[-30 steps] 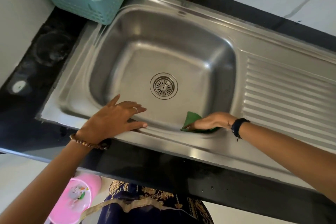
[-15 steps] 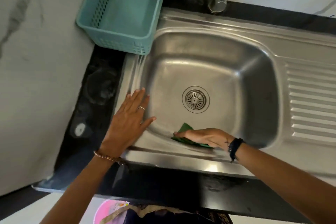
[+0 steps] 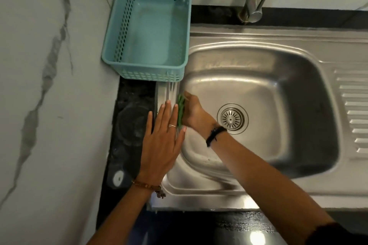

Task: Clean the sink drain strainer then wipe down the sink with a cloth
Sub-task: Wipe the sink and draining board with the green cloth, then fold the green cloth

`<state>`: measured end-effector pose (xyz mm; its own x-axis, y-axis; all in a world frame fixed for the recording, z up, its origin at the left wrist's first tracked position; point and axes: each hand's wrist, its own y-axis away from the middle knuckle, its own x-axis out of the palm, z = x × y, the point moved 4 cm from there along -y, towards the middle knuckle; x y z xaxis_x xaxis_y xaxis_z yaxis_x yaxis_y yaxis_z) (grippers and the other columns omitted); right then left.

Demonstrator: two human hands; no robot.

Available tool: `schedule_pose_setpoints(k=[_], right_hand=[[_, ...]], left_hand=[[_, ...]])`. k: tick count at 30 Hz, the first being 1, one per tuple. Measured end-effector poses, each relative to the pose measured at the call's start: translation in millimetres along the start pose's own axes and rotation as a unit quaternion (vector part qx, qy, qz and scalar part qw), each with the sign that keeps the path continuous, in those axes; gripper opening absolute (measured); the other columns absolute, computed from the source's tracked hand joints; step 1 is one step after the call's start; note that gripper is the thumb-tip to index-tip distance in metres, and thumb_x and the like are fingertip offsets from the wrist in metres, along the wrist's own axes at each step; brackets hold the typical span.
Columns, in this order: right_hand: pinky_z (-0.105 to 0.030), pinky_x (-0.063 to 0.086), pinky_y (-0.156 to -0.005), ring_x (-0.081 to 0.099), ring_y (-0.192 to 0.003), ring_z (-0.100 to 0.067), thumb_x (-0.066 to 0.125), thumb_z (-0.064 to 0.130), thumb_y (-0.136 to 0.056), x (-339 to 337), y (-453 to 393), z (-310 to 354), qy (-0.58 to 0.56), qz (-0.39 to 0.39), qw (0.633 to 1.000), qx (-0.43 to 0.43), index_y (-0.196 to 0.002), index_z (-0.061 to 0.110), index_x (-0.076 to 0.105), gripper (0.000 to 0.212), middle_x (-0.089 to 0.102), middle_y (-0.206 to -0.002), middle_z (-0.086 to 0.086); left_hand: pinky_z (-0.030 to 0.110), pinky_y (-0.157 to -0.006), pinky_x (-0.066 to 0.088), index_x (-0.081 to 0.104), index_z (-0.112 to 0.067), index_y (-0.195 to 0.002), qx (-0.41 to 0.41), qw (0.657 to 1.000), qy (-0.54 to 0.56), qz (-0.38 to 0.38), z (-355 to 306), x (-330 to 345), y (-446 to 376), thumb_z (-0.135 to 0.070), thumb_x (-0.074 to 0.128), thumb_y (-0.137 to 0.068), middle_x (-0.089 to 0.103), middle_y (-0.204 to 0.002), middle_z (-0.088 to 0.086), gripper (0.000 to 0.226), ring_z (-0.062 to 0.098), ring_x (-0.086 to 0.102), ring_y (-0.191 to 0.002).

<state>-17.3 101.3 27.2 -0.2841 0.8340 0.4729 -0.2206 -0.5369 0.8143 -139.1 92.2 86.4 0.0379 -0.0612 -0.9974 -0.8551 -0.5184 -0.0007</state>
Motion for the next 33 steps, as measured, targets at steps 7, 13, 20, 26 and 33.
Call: schedule_pose_setpoints(k=[7, 13, 20, 26, 33], right_hand=[[-0.034, 0.043, -0.087, 0.054, -0.087, -0.027, 0.035, 0.019, -0.097, -10.8, 15.0, 27.6, -0.168, 0.053, 0.980, -0.097, -0.117, 0.008, 0.054, 0.030, 0.056, -0.101, -0.014], [-0.048, 0.041, -0.102, 0.061, -0.106, -0.031, 0.040, 0.041, -0.092, -70.3, 94.2, 32.2, -0.235, 0.118, 0.952, -0.157, -0.123, 0.011, 0.058, 0.047, 0.064, -0.119, -0.015], [-0.042, 0.053, -0.093, 0.063, -0.111, -0.032, 0.057, 0.061, -0.073, -94.2, 190.5, 56.4, -0.035, 0.125, 0.951, -0.281, -0.123, 0.006, 0.060, 0.075, 0.065, -0.121, -0.018], [-0.031, 0.057, -0.071, 0.071, -0.090, -0.024, 0.069, 0.030, -0.066, -129.3, 232.5, 84.7, 0.069, 0.045, 0.940, -0.331, -0.105, 0.012, 0.069, 0.043, 0.075, -0.098, -0.010], [-0.044, 0.058, -0.082, 0.068, -0.103, -0.029, 0.046, 0.077, -0.066, -164.1, 266.3, 108.7, -0.053, 0.170, 0.959, -0.219, -0.109, 0.007, 0.071, 0.086, 0.068, -0.117, -0.017]], left_hand=[[0.045, -0.113, 0.015, 0.032, -0.008, -0.142, -0.015, 0.997, 0.037, 0.059, -2.2, -5.0, -2.0, -0.048, 0.000, -0.095, 0.032, -0.150, 0.012, 0.069, 0.024, 0.029, -0.139], [0.029, -0.117, -0.002, 0.024, -0.017, -0.145, -0.135, 0.898, 0.416, 0.047, -20.5, -21.0, -8.2, -0.049, 0.032, -0.093, 0.020, -0.155, 0.003, 0.062, 0.008, 0.011, -0.142], [0.038, -0.087, 0.050, 0.067, -0.022, -0.103, -0.258, 0.462, 0.817, 0.229, -121.9, -52.1, -23.7, -0.065, 0.045, -0.068, 0.071, -0.107, 0.002, 0.059, 0.018, 0.066, -0.098], [0.026, -0.061, 0.058, 0.066, -0.010, -0.099, -0.215, 0.458, 0.843, 0.181, -143.6, -68.8, -25.3, -0.017, 0.051, -0.087, 0.076, -0.076, 0.006, 0.021, 0.018, 0.071, -0.066], [0.028, -0.064, 0.058, 0.076, -0.018, -0.089, -0.095, 0.532, 0.813, 0.215, -103.8, -123.1, -40.9, -0.040, 0.064, -0.073, 0.076, -0.088, 0.005, 0.030, 0.019, 0.072, -0.078]])
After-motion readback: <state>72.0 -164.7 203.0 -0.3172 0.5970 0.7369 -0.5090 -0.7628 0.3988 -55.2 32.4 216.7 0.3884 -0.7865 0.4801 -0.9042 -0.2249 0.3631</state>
